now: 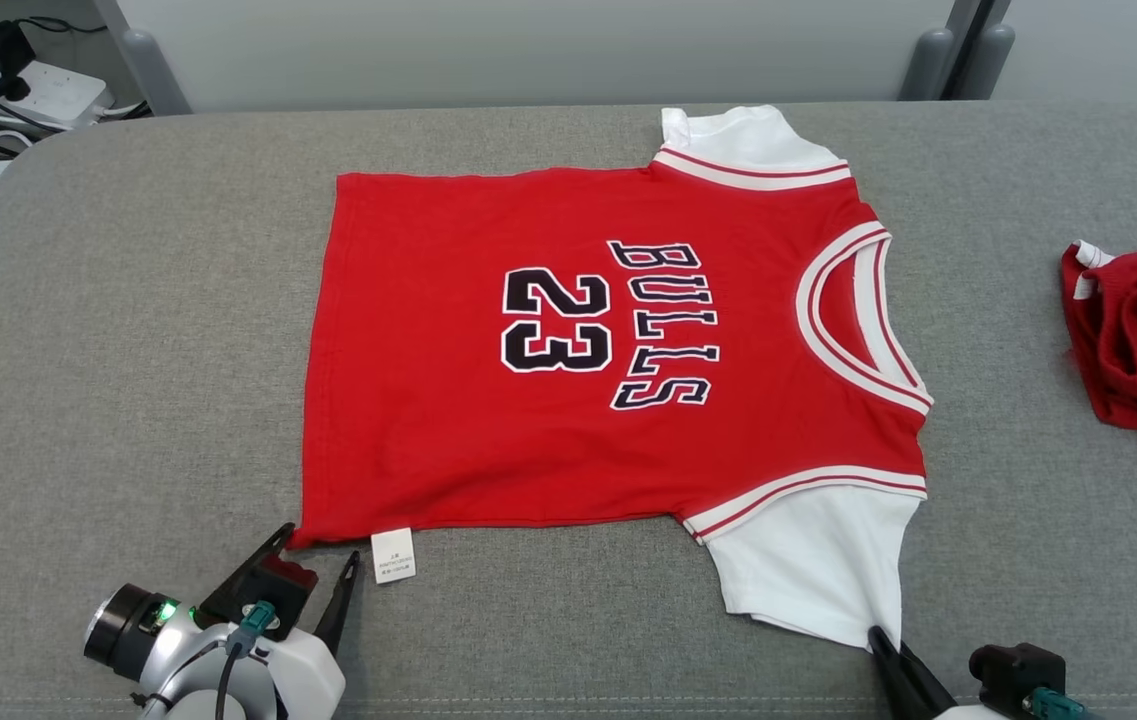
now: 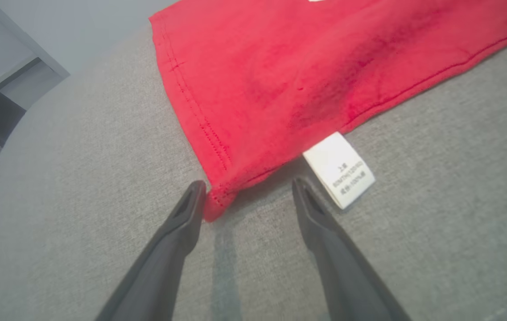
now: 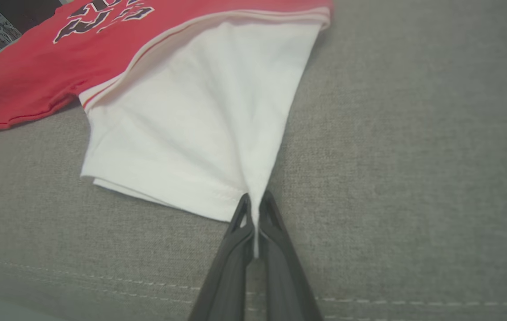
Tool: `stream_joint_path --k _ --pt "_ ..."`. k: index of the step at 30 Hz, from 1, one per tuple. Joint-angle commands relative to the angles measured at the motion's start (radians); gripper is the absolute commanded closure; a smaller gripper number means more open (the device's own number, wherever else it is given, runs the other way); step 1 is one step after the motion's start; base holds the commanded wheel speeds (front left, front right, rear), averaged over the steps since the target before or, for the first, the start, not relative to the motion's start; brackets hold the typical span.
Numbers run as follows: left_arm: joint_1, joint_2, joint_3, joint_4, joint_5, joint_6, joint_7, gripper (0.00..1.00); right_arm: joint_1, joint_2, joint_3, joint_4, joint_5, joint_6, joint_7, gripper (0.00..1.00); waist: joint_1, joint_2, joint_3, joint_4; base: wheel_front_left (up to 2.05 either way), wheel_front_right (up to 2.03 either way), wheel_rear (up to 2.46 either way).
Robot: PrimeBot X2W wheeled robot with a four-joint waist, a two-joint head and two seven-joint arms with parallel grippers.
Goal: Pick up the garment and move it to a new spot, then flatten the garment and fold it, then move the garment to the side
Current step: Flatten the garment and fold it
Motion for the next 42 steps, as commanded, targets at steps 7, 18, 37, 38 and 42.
stream_joint_path --k 7,18,37,38,42 --pt "-0.093 0.057 -0.023 0.034 0.027 0.012 -0.006 0.33 -0.025 -0.021 0.015 -0.016 0.013 -0.005 -0.006 1.00 0.0000 0.0000 0.013 -0.001 0.00 0.00 0.00" --pt "-0.134 0.104 -0.116 0.079 0.057 -0.004 -0.006 1.00 -0.049 -0.069 0.102 -0.065 0.132 -0.005 0.004 1.00 0.0000 0.0000 0.021 -0.010 0.00 0.00 0.00" --pt "-0.142 0.178 -0.218 0.110 0.048 -0.035 -0.006 1.00 -0.013 -0.485 0.328 -0.500 0.703 -0.005 0.422 1.00 0.0000 0.0000 -0.021 -0.023 0.00 0.00 0.00" --pt "-0.141 0.179 -0.221 0.112 0.046 -0.035 -0.006 1.00 -0.010 -0.501 0.338 -0.513 0.716 -0.005 0.441 1.00 0.0000 0.0000 -0.024 -0.024 0.00 0.00 0.00" --pt "-0.138 0.179 -0.237 0.121 0.036 -0.039 -0.006 1.00 -0.005 -0.539 0.353 -0.534 0.742 -0.005 0.477 1.00 0.0000 0.0000 -0.039 -0.027 0.00 0.00 0.00"
